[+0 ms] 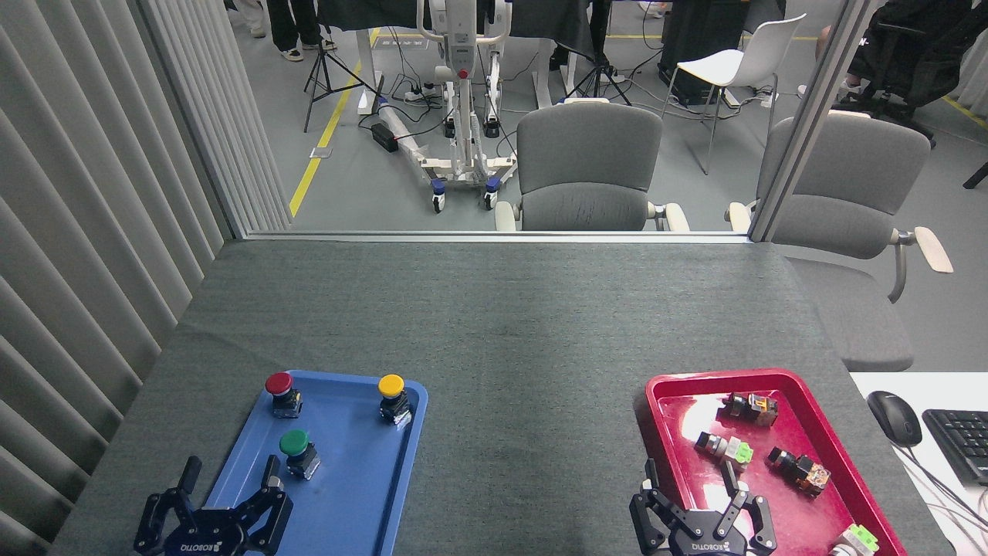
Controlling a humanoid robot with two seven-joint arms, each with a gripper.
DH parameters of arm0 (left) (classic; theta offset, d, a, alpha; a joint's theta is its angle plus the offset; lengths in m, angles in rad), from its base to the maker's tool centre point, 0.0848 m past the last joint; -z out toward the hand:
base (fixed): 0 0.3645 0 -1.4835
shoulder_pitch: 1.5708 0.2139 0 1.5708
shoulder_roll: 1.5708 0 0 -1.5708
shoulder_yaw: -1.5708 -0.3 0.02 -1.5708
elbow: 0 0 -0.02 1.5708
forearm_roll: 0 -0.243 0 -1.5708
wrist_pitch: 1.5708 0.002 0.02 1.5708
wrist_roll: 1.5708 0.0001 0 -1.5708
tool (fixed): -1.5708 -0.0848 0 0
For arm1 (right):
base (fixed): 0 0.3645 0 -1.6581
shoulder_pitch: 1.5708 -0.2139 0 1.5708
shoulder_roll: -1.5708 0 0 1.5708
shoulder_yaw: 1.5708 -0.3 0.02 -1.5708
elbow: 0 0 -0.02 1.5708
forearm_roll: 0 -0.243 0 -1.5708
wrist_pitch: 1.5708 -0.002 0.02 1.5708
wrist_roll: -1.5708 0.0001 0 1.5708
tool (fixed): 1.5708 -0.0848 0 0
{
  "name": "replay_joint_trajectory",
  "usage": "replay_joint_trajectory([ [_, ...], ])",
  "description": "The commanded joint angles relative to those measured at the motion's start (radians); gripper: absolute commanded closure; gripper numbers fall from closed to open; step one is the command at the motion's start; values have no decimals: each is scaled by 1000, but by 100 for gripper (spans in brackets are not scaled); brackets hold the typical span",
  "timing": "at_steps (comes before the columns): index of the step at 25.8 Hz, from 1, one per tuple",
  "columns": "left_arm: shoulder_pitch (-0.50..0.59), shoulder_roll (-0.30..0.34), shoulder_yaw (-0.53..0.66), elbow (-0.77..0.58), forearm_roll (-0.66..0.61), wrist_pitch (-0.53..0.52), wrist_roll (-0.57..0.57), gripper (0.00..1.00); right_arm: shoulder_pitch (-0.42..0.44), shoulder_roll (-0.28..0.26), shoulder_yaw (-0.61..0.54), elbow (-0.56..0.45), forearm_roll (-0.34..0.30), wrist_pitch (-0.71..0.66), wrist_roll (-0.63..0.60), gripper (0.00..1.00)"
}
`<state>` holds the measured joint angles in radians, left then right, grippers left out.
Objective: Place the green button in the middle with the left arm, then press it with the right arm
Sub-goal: 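Move the left gripper onto the green button and grasp it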
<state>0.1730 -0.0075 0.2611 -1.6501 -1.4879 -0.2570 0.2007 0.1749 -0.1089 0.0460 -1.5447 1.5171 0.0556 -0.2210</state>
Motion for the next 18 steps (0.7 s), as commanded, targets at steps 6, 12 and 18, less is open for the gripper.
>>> replay_joint_trajectory([
  [6,-78,80,-65,210,6,-47,-9,0,0,0,0,-2,0,1,0,0],
  [12,-165,107,-74,363,1,-137,-17,1,0,0,0,-2,0,1,0,1],
  [18,-236,141,-72,507,1,-220,-43,1,0,0,0,-2,0,1,0,0],
])
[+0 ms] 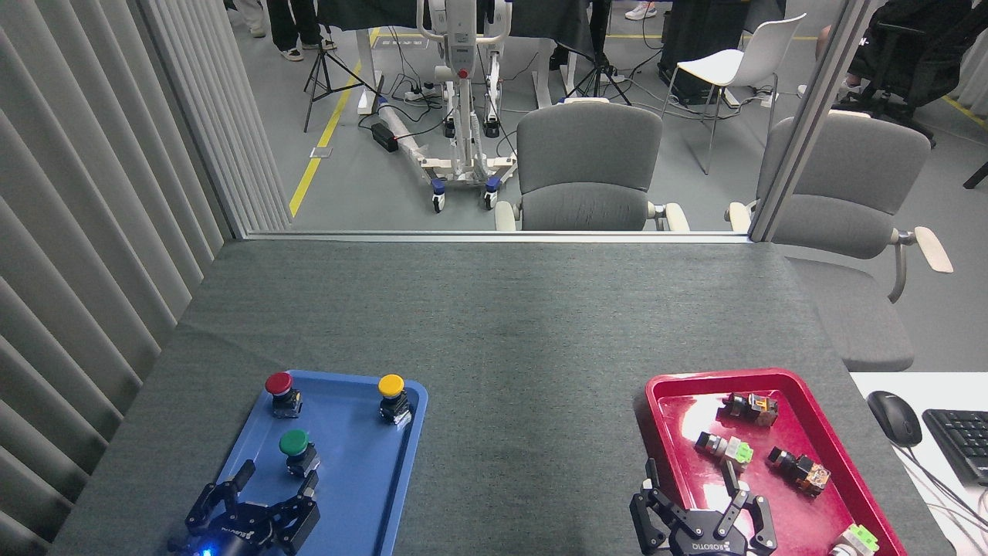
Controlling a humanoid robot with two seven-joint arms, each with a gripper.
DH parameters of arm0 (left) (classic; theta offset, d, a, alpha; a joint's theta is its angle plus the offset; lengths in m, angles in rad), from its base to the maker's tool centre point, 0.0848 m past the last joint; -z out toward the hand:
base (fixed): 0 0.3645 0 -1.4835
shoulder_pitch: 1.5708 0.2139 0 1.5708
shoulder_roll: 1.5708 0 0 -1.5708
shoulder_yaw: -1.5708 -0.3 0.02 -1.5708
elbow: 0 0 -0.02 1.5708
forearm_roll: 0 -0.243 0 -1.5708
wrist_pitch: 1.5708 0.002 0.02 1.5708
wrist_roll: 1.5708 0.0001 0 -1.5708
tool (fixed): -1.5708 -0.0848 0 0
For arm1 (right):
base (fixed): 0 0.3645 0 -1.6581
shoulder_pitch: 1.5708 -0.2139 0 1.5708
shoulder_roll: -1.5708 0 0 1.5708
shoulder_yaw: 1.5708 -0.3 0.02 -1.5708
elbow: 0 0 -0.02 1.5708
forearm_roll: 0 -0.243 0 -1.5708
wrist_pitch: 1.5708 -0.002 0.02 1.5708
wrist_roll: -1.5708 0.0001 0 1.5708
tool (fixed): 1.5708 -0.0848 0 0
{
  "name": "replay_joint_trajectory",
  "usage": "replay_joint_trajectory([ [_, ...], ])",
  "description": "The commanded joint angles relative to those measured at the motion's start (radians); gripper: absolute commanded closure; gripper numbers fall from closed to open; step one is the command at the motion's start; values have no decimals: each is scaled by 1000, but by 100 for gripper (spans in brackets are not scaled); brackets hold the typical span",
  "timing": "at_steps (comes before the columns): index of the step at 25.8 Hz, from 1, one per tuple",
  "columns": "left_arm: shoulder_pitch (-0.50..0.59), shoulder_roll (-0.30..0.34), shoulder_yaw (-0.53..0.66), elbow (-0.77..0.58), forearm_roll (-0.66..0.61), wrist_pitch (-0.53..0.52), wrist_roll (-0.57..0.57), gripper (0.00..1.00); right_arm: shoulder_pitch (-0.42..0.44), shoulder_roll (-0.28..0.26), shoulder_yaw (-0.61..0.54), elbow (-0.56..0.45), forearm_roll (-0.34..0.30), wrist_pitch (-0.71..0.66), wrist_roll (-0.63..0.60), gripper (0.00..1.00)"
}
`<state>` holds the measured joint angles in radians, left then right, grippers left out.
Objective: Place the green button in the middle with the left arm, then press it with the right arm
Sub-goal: 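Move the left gripper onto the green button and grasp it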
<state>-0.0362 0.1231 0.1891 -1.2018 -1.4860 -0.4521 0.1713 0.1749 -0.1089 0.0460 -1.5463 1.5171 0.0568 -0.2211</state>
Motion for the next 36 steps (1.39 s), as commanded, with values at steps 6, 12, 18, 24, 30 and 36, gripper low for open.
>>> replay_joint_trajectory([
  [6,-74,27,-4,119,-2,-45,-15,1,0,0,0,2,-2,0,0,0],
  [12,-122,24,-30,185,-2,-66,-12,1,0,0,0,2,0,1,0,1],
  [18,-162,24,-68,240,-2,-62,-9,2,3,0,0,2,0,2,0,0],
  [24,-162,21,-68,235,-2,-63,-12,47,3,0,0,2,0,2,0,0],
  [30,-151,29,-68,228,-3,-115,-12,100,3,2,0,2,0,2,-1,0],
  [36,-148,35,-68,199,-2,-155,4,100,5,3,0,2,0,2,0,0],
])
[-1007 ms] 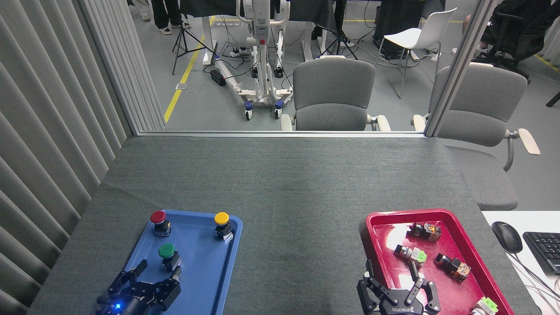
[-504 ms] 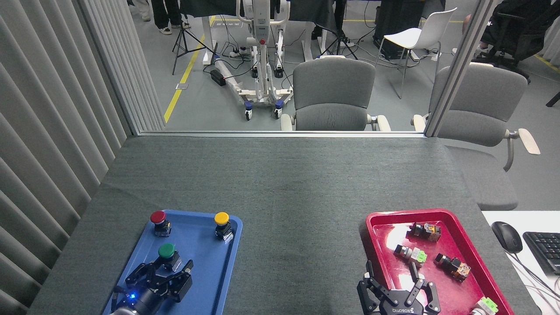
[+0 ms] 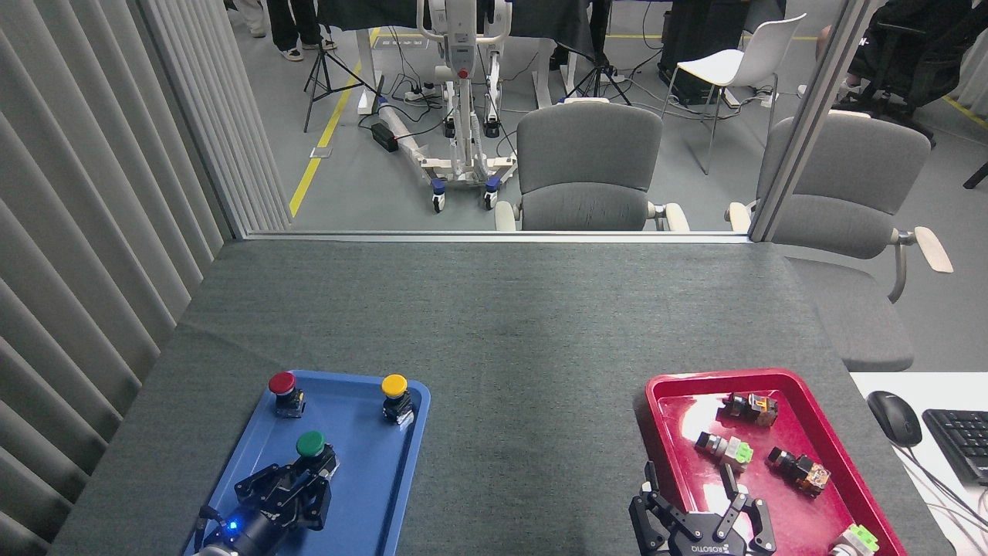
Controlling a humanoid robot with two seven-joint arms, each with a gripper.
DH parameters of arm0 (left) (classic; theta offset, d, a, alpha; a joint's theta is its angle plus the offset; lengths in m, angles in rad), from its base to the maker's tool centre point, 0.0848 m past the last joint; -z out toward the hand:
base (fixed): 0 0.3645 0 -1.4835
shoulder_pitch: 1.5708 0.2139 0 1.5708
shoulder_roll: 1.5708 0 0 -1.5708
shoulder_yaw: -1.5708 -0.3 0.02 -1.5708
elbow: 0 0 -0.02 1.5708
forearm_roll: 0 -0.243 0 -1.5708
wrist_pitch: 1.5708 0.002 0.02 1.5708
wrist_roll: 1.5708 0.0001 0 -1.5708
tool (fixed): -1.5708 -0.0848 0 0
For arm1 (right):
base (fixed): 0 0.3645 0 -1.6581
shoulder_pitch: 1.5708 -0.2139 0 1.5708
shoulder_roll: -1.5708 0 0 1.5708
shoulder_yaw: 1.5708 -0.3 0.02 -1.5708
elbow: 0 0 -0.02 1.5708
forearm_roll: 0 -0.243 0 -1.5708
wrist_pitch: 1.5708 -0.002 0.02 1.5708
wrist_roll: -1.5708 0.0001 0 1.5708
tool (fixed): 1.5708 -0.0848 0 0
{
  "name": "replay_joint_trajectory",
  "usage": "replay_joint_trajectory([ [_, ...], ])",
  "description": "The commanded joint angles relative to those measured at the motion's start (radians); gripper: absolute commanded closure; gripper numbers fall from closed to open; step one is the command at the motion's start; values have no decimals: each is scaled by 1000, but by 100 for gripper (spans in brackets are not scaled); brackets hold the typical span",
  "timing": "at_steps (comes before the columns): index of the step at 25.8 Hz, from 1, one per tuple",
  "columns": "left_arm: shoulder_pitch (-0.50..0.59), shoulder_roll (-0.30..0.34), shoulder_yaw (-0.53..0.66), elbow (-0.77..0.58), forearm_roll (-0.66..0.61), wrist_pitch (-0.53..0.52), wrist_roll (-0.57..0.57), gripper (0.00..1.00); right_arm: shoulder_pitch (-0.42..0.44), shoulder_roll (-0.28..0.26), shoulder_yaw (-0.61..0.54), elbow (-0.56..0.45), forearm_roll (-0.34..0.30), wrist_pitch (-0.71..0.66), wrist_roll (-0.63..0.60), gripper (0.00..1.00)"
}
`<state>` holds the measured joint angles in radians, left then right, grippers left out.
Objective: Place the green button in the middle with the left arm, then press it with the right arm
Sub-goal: 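Carry the green button off the blue tray toward the table middle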
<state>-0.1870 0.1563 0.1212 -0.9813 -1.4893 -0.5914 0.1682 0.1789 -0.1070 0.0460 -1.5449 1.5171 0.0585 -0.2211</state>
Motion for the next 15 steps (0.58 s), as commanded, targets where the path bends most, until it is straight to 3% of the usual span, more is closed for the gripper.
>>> replay_joint_trajectory([
  [1,9,2,-2,-49,1,-33,11,100,1,1,0,-1,0,0,0,0],
  [5,37,20,-54,-212,3,-165,56,100,-1,0,0,0,0,0,0,0],
  [8,26,-9,-253,-226,3,-128,56,100,1,0,0,-1,0,0,0,1],
  [12,-65,-93,-568,-185,3,125,51,100,-1,1,-2,-1,0,0,0,1],
  [15,-88,-159,-669,-63,1,312,62,100,1,1,-11,0,0,0,0,1],
])
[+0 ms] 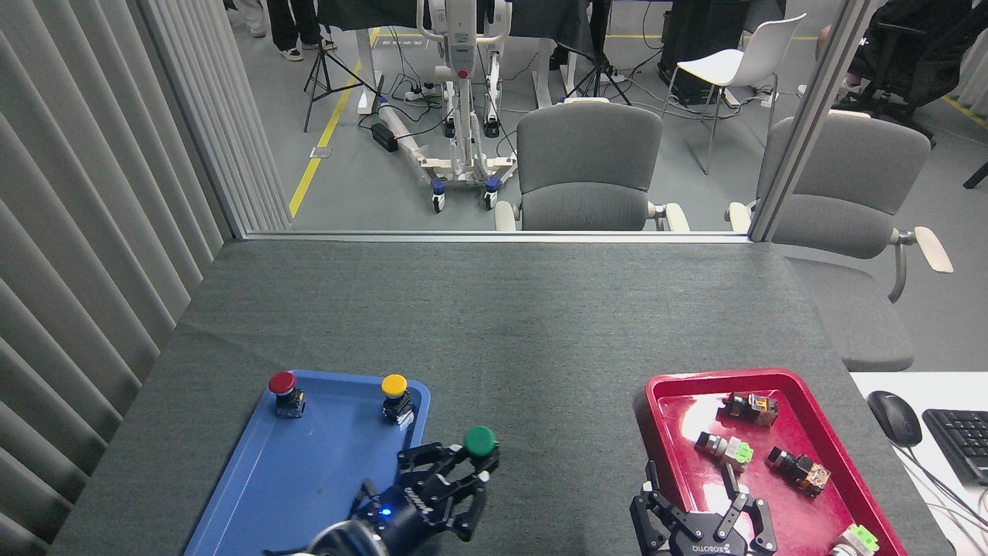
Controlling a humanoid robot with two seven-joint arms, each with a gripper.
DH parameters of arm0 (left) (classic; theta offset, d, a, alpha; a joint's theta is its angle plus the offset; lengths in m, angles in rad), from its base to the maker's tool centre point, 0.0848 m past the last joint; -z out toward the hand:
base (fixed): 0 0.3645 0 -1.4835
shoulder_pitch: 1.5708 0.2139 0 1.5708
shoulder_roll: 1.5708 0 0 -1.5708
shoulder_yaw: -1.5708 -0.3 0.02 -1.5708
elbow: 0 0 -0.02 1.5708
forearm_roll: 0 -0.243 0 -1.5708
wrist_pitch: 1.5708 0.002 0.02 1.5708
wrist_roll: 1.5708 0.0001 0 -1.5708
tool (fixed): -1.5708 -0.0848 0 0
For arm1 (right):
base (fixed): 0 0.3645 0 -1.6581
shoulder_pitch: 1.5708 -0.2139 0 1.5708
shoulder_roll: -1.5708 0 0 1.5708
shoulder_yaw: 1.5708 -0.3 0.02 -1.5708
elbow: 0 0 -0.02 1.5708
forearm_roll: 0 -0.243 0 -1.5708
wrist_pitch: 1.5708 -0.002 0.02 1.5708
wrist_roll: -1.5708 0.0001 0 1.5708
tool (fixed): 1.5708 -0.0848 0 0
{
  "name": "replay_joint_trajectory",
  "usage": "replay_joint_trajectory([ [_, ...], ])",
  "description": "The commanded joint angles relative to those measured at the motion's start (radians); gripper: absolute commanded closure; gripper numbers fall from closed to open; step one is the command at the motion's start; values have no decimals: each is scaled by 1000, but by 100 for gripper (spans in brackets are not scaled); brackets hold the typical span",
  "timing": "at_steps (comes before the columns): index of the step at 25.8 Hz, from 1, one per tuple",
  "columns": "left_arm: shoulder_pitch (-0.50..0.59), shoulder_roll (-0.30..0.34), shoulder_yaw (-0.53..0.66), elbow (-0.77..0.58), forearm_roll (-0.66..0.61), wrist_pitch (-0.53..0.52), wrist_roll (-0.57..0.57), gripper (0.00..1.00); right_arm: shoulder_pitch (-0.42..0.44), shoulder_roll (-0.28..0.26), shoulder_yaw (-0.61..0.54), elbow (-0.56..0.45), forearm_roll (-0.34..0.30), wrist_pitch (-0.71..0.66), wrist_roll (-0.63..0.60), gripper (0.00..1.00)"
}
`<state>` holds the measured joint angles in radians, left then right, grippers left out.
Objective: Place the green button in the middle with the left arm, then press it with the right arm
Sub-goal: 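Carry the green button off the blue tray toward the table middle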
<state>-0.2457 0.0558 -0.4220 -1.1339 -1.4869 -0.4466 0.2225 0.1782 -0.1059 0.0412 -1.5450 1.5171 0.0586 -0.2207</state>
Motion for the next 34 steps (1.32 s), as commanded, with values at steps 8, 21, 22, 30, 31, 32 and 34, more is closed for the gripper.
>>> replay_joint_trajectory([
  [8,-49,-172,-130,267,4,256,26,100,1,0,-6,0,0,0,0,1],
  [21,-30,-162,-124,281,76,309,29,1,0,5,-6,0,-3,3,1,1],
  [22,-18,-159,-124,255,76,304,28,1,0,5,-6,0,-3,3,1,1],
  [30,62,-111,-119,31,74,296,18,1,-11,15,-1,0,-3,-6,3,1],
  [31,79,-90,-116,-6,74,304,20,1,-11,22,0,0,-3,-6,3,1],
  [32,92,-62,-100,-43,76,310,24,1,-13,23,3,0,-3,-6,3,1],
  [34,137,-27,-26,-112,76,330,26,1,-20,25,9,2,-2,-6,4,1],
])
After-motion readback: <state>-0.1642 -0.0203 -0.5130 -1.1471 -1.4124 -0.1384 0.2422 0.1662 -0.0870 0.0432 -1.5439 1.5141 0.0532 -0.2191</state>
